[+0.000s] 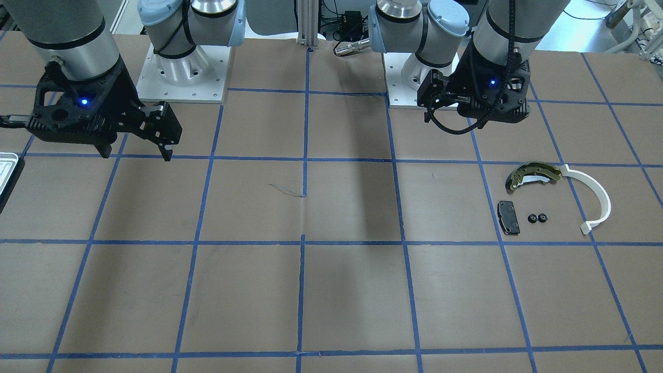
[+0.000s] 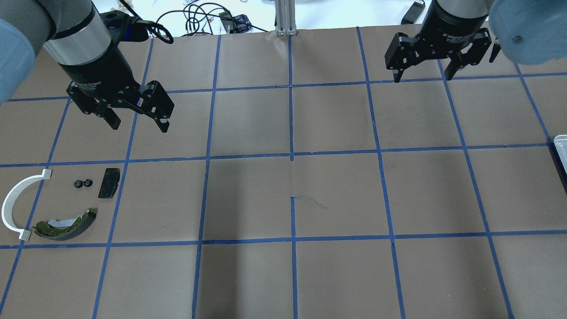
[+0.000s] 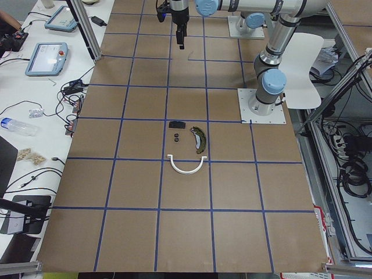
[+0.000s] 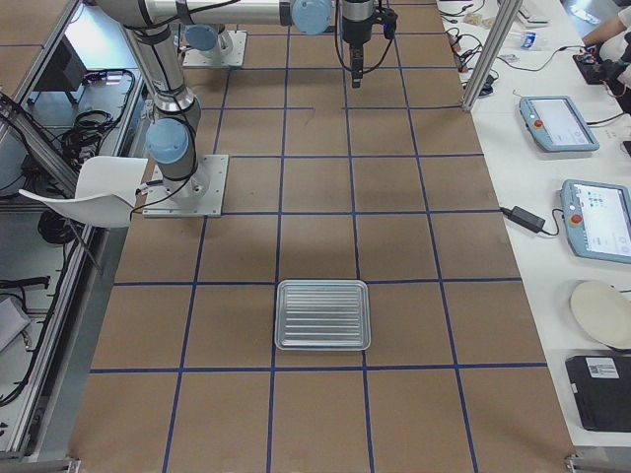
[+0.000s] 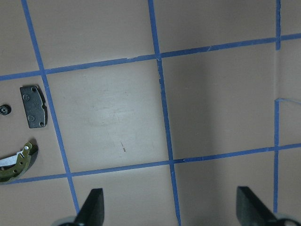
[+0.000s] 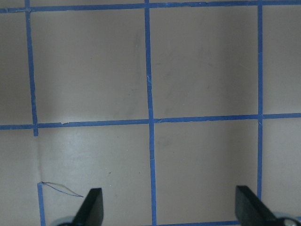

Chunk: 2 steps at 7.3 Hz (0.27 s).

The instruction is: Place bearing gear from tray to pile

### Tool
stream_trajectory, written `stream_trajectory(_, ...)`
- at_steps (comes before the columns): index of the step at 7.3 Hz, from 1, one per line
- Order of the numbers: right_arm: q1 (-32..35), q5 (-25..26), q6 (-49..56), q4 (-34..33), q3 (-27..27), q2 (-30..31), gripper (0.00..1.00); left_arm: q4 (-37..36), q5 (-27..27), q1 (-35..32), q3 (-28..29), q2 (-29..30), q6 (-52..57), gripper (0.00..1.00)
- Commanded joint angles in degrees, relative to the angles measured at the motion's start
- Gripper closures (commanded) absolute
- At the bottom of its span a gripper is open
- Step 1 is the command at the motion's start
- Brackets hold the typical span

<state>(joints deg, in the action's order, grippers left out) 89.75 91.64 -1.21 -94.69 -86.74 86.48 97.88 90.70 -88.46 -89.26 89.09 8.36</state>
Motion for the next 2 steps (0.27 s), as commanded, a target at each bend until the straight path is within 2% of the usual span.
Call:
stream_trajectory(1,0.0,-0.1,0.0,0.1,0.0,0.0,0.0,0.0,0.0,0.2,0.0,0.0,0.3,0.0)
stream_trajectory(2,0.0,-0.1,0.0,0.1,0.0,0.0,0.0,0.0,0.0,0.2,0.0,-0.1,0.3,0.0)
